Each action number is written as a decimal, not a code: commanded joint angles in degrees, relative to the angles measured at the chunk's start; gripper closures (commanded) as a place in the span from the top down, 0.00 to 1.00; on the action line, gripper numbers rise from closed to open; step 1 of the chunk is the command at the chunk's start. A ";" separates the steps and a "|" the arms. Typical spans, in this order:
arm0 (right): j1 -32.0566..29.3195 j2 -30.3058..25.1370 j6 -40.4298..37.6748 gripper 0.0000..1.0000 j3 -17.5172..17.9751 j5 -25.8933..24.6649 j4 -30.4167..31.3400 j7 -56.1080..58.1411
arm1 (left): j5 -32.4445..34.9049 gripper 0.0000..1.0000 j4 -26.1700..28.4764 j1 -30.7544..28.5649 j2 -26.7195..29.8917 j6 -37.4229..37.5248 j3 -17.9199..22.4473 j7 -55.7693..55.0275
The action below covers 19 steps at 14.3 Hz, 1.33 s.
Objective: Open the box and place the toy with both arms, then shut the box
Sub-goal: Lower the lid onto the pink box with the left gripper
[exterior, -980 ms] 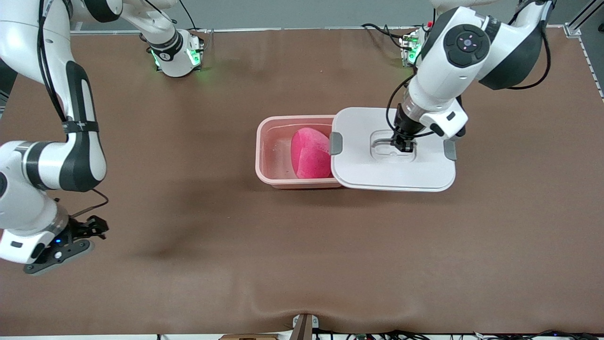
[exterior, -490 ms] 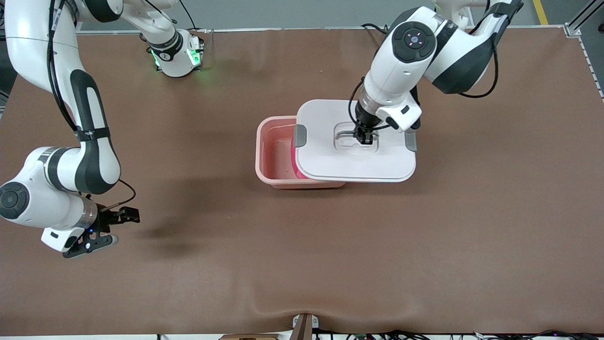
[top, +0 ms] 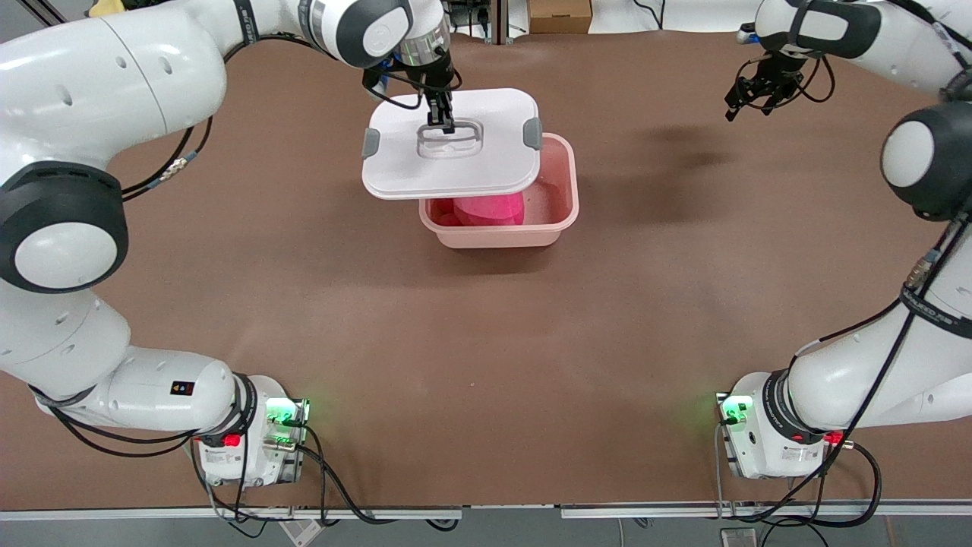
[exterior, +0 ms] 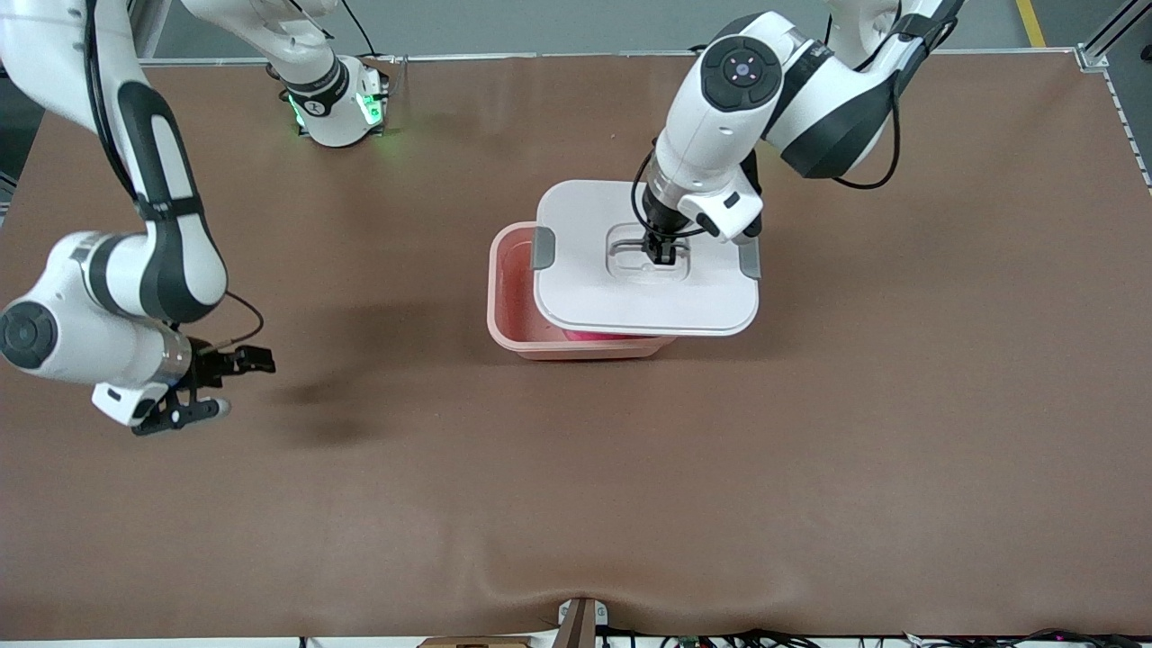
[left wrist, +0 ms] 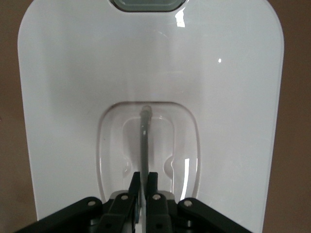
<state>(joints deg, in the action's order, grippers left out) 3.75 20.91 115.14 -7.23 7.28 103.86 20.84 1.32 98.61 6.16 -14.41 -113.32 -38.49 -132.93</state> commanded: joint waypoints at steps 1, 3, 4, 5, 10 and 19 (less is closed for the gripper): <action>-0.23 -9.65 -6.21 1.00 0.20 0.98 5.48 -0.63 | 4.20 0.00 -1.40 3.49 -2.99 -1.72 -0.01 -4.95; -0.58 -13.34 -12.10 1.00 0.11 0.89 5.30 -3.33 | 8.50 0.00 -2.79 6.22 -5.44 -2.34 -0.01 -8.90; -1.19 -14.92 -15.35 1.00 0.11 0.89 4.60 -4.31 | 9.39 0.00 -4.37 7.36 -7.20 -2.34 -0.01 -10.84; -1.46 -16.50 -17.91 1.00 0.11 0.81 3.99 -4.32 | 10.44 0.00 -5.69 8.50 -8.61 -2.34 -0.01 -12.51; -3.65 -24.94 -19.60 1.00 -0.06 -5.24 2.84 -6.69 | 13.09 0.00 -6.32 10.98 -10.73 -2.78 0.17 -15.86; -4.63 -22.76 -26.11 1.00 -0.06 -5.62 -11.57 -8.80 | 18.01 0.00 -5.97 11.33 -13.72 -5.24 0.35 -20.79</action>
<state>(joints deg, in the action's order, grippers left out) -0.53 -3.47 90.40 -8.05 1.69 95.61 13.15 17.26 93.98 16.76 -27.06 -118.46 -38.09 -151.67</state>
